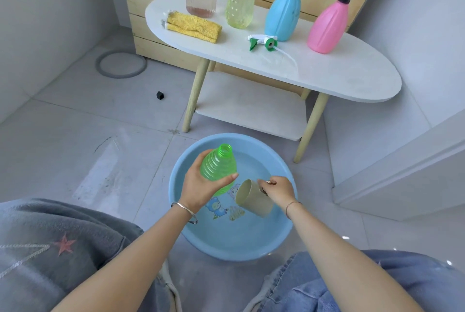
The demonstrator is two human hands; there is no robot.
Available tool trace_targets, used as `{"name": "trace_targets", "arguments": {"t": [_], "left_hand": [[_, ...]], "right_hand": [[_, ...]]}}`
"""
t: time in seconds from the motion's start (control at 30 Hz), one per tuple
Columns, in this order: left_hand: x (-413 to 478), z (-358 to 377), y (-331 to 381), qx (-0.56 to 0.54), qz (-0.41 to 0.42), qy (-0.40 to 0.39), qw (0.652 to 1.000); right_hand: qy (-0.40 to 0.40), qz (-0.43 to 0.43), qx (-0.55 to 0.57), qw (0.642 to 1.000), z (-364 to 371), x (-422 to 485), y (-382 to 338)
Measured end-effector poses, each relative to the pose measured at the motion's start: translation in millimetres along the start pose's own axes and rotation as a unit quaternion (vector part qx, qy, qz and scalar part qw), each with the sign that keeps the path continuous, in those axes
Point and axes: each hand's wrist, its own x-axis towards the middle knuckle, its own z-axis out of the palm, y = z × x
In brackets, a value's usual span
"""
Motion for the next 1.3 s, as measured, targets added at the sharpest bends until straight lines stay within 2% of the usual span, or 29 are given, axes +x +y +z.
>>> {"name": "trace_targets", "arguments": {"t": [0.3,0.5,0.6,0.8,1.07,1.3], "left_hand": [[0.7,-2.3,2.9,0.012,-0.005,0.014,1.0],[2.8,-3.4,-1.0,0.011,-0.008,0.025,1.0],[3.7,-3.6,-2.3,0.008,-0.002,0.025,1.0],[4.9,-4.9,-2.3,0.003,-0.004,0.037,0.999],[2.2,-4.2,4.5,-0.029,0.0,0.06,0.998],[-2.9,0.6,11.5,-0.035,0.027,0.057,0.997]], "right_hand": [[-0.029,-0.071,-0.221,0.972,29.1,2.9,34.1],[-0.06,-0.084,-0.235,0.967,47.8,1.0,38.6],[-0.08,-0.059,-0.184,0.978,53.9,0.4,39.6],[-0.048,0.01,0.055,0.997,46.7,-0.3,41.4],[0.003,0.029,0.286,0.958,-1.0,-13.6,3.4],[0.039,-0.039,0.366,0.929,-66.5,-25.0,-40.6]]}}
